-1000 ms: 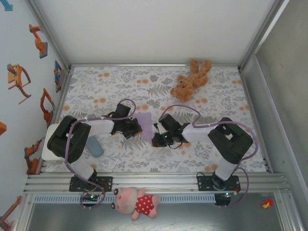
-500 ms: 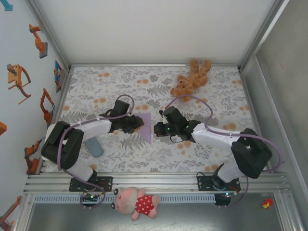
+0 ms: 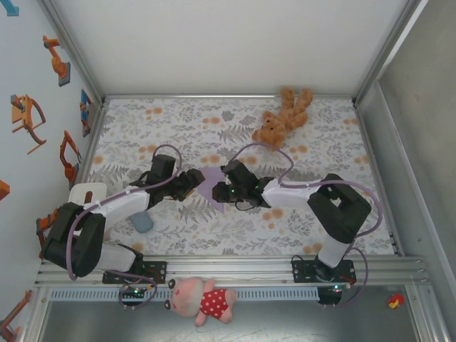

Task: Fold a paper plane with a square sheet of paper (pick it up from the middle)
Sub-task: Third fold the triangle at the center of the table.

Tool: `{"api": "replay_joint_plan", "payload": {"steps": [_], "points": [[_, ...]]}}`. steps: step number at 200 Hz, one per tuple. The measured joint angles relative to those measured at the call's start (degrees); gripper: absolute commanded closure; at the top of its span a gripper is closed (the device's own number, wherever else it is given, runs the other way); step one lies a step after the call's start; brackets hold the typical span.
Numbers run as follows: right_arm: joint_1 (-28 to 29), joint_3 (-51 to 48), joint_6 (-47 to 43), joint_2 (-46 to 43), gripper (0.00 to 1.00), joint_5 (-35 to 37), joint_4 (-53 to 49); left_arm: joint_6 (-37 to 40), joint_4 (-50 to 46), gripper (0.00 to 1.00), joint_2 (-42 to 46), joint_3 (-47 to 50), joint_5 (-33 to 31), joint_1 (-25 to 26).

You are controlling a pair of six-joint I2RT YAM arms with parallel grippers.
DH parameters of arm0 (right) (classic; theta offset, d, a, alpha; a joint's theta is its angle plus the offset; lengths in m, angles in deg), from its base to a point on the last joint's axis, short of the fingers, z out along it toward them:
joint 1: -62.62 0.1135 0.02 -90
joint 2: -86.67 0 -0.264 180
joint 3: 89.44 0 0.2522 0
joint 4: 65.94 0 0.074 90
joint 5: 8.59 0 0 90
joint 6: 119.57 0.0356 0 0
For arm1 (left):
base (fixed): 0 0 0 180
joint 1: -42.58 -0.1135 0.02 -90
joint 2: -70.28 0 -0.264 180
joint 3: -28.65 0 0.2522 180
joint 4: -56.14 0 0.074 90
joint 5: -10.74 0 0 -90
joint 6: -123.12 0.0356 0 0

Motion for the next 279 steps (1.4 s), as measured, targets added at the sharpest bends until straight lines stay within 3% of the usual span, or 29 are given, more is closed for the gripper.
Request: {"api": "replay_joint_plan", "payload": {"steps": [65, 123, 173, 279], "points": [[0.07, -0.44, 3.76, 3.91, 0.85, 3.08, 2.64, -0.2, 2.58, 0.27, -1.27, 0.79, 1.31, -1.09], [0.04, -2.43, 6.1, 4.83, 0.85, 3.41, 6.03, -1.36, 5.64, 0.34, -5.9, 0.79, 3.58, -1.14], [0.04, -4.02, 7.37, 5.03, 0.85, 3.19, 10.1, -2.78, 7.65, 0.51, -9.51, 0.76, 4.72, -1.11], [0.04, -4.96, 8.28, 5.49, 0.86, 2.71, 13.16, -2.64, 8.61, 0.58, -11.91, -0.57, 5.18, -0.7]]}}
